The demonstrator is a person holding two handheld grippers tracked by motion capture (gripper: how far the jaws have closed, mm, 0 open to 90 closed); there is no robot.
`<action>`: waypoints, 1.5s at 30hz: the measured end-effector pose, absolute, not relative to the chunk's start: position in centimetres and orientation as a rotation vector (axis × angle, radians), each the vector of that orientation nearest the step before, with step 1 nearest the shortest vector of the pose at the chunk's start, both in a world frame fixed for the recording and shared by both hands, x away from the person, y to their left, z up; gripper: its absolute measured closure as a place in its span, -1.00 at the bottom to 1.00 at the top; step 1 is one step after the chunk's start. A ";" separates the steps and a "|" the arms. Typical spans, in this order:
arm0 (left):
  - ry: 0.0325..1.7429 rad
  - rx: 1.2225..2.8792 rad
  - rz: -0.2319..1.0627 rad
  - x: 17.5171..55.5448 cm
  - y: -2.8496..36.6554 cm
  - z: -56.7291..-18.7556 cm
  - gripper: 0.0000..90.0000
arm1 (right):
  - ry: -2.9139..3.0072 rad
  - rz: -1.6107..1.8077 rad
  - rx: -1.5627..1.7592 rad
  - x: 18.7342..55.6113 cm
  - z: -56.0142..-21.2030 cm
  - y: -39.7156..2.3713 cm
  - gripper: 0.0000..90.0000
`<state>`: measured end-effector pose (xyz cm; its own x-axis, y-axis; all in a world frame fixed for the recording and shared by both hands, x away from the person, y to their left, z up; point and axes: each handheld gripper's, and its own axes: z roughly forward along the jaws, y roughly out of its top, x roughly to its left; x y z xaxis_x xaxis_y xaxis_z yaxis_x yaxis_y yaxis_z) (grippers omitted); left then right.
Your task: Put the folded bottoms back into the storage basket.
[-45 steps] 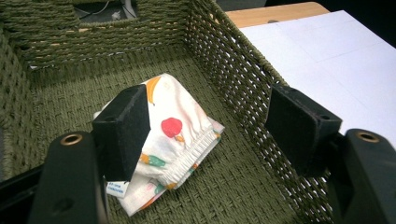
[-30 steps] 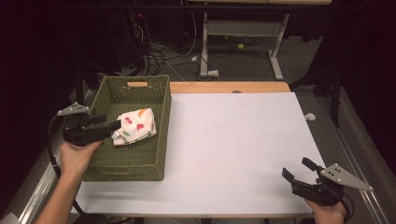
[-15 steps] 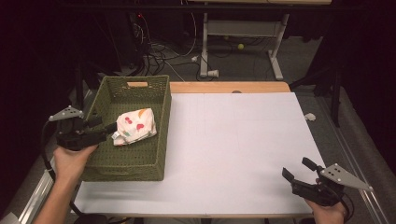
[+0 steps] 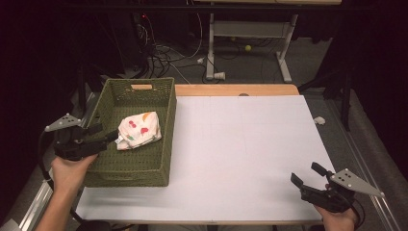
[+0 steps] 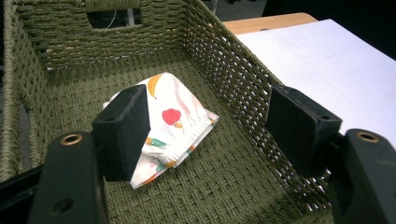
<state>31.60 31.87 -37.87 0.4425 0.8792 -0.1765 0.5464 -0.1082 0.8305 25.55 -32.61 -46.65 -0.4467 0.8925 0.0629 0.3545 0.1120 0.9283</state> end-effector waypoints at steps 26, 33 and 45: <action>1.228 1.761 0.485 28.7 32.9 -38.8 -0.36 | 1.866 1.322 1.210 25.5 -46.6 -32.6 -0.63; 1.230 1.742 0.487 27.9 33.2 -39.2 -0.36 | 1.866 1.322 1.210 25.5 -46.6 -32.6 -0.63; 1.229 1.709 0.464 26.6 33.6 -39.7 -0.36 | 1.867 1.321 1.208 25.5 -46.6 -32.6 -0.63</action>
